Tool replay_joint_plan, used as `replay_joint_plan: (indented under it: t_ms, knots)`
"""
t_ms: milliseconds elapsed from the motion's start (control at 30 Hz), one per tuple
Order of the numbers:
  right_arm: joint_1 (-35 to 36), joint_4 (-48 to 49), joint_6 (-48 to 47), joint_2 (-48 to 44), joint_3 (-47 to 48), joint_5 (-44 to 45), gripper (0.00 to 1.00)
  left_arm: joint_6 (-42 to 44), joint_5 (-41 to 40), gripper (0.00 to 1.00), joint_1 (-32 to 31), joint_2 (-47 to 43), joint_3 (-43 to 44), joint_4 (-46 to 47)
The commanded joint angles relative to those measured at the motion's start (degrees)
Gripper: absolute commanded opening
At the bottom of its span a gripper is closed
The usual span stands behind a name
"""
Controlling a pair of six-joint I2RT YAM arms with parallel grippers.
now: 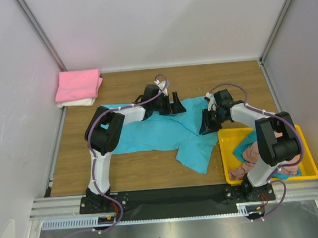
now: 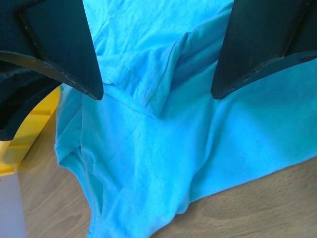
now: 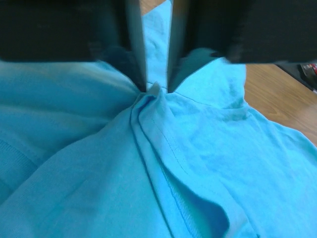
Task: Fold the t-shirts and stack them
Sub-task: Fold the tshirt
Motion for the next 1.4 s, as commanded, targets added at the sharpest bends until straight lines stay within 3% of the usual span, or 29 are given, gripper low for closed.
replay_joint_plan:
  t_ms: [0, 67, 167, 367, 600, 667, 800, 1033, 1367]
  knots:
    - [0.3, -2.8, -0.6, -2.3, 2.4, -0.7, 0.32, 2.0, -1.5, 0.98, -0.2, -2.5, -0.7, -1.8]
    - [0.3, -2.8, 0.5, -3.1, 4.4, -2.3, 0.41, 2.3, -1.7, 0.98, -0.2, -3.0, -0.9, -2.8]
    - [0.2, -2.3, 2.5, -4.1, 7.8, -3.3, 0.45, 2.6, -1.3, 0.98, -0.2, -3.3, -0.8, -3.3]
    - [-2.3, 3.4, 12.3, -1.5, 12.7, 2.8, 0.46, 2.7, 1.1, 0.97, -0.3, -3.6, -1.6, -1.2]
    - [-3.2, 23.8, 27.1, 6.5, 11.8, 7.7, 0.43, 3.7, 2.1, 0.97, -0.8, -4.8, -2.1, 0.3]
    - [-3.3, 24.2, 28.4, 9.2, 13.2, 8.4, 0.43, 4.0, 1.6, 0.97, -0.8, -5.1, -2.1, 0.5]
    - [-3.1, 20.5, 26.4, 14.3, 18.8, 14.2, 0.41, 4.2, -0.6, 0.97, -0.8, -6.0, -2.0, 0.2]
    - [-5.6, 15.1, 21.5, 12.7, 19.1, 21.3, 0.44, 3.4, -7.0, 0.97, -0.8, -5.6, -0.7, -2.8]
    - [-8.2, 16.9, 20.2, 14.6, 17.3, 15.0, 0.43, 0.9, -15.4, 0.97, -0.3, -6.2, 2.7, -5.0]
